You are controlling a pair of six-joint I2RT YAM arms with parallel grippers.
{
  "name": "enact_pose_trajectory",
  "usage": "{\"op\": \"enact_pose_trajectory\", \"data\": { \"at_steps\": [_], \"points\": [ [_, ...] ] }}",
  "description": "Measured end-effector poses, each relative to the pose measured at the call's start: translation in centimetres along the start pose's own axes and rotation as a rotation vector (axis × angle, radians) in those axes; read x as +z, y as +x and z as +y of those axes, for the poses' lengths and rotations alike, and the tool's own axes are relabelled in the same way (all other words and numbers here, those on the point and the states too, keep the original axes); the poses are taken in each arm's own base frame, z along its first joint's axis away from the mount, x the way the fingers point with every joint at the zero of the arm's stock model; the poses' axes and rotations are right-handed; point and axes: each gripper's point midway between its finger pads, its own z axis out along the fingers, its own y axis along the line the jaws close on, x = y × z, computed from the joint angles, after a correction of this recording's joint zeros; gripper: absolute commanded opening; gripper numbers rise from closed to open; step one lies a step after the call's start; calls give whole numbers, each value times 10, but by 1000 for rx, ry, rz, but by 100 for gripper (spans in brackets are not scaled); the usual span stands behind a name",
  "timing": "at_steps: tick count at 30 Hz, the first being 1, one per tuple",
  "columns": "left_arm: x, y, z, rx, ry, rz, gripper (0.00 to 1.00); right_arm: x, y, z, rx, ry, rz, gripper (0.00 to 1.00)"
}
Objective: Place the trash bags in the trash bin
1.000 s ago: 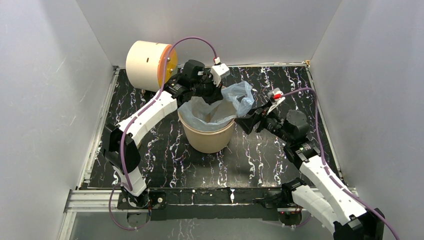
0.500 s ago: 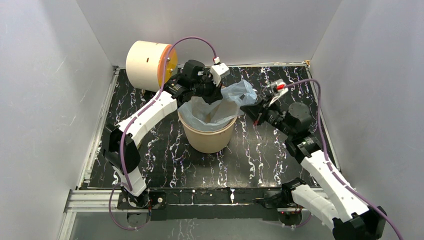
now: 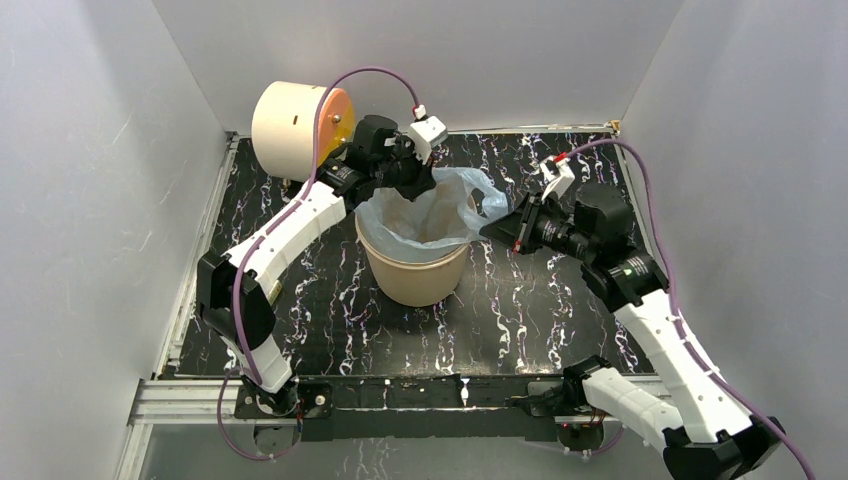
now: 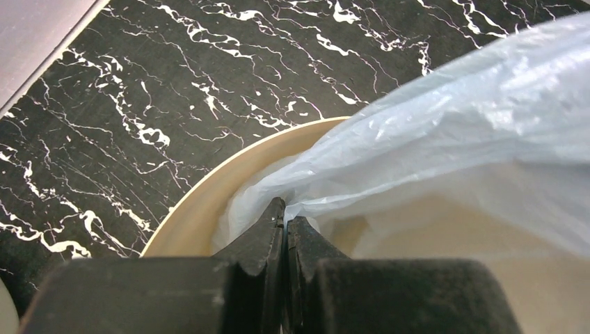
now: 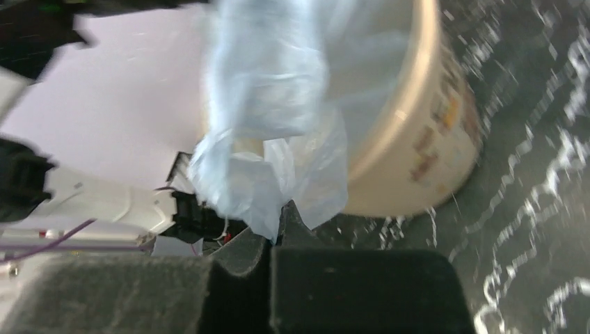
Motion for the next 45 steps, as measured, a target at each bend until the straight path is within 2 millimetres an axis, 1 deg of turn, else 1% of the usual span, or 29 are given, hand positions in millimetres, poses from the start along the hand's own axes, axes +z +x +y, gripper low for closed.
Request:
{"op": "enact_pose_trajectory", "data": {
  "at_steps": [2, 3, 4, 5, 7, 8, 9, 11, 13, 15, 18, 20, 25, 28, 31, 34, 36, 38, 40, 43, 45],
  "points": [
    [0, 2, -1, -1, 12, 5, 1, 5, 13, -22, 69, 91, 30, 0],
    [0, 2, -2, -1, 13, 6, 5, 7, 20, -34, 101, 137, 46, 0],
    [0, 2, -2, -1, 14, 6, 12, 8, 27, -45, 131, 181, 58, 2],
    [0, 2, -2, 1, 16, 5, 21, 9, 33, -54, 153, 219, 67, 12],
    [0, 1, -3, 1, 21, 2, 33, 9, 39, -68, 185, 285, 78, 41],
    [0, 0, -3, 5, 22, 0, 38, 9, 40, -72, 194, 307, 73, 49],
    [0, 0, -4, 1, 23, -2, 42, 8, 38, -77, 191, 332, 64, 54],
    [0, -1, -3, 3, 20, -5, 51, 4, 36, -85, 186, 388, 48, 59],
    [-2, -2, -2, 7, 10, -8, 61, -1, 29, -90, 171, 435, 21, 63],
    [-7, -6, 0, 13, -6, -18, 68, -8, 21, -89, 142, 452, -16, 68],
    [-21, -17, 0, 25, -32, -48, 77, -22, 10, -78, 79, 428, -72, 74],
    [-33, -23, -1, 33, -46, -70, 83, -31, 0, -65, 21, 389, -119, 77],
    [-60, -40, -3, 53, -84, -127, 87, -45, -25, -37, -123, 304, -204, 80],
    [-70, -42, -1, 57, -115, -137, 87, -48, -45, -28, -204, 298, -240, 81],
    [-78, -40, 6, 54, -139, -131, 88, -44, -67, -25, -283, 320, -249, 81],
    [-88, -30, 23, 36, -172, -106, 88, -31, -82, -27, -372, 331, -218, 80],
    [-97, -22, 36, 29, -189, -83, 88, -19, -84, -28, -446, 309, -169, 80],
    [-104, -11, 45, 28, -193, -50, 88, -5, -79, -33, -508, 279, -109, 80],
    [-112, 0, 52, 24, -191, -17, 89, 4, -75, -36, -560, 248, -73, 81],
    [-122, 9, 57, 20, -166, 13, 89, 10, -72, -29, -661, 174, -50, 81],
    [-130, 8, 58, 24, -139, 18, 89, 11, -75, -23, -728, 141, -57, 81]
  ]
}}
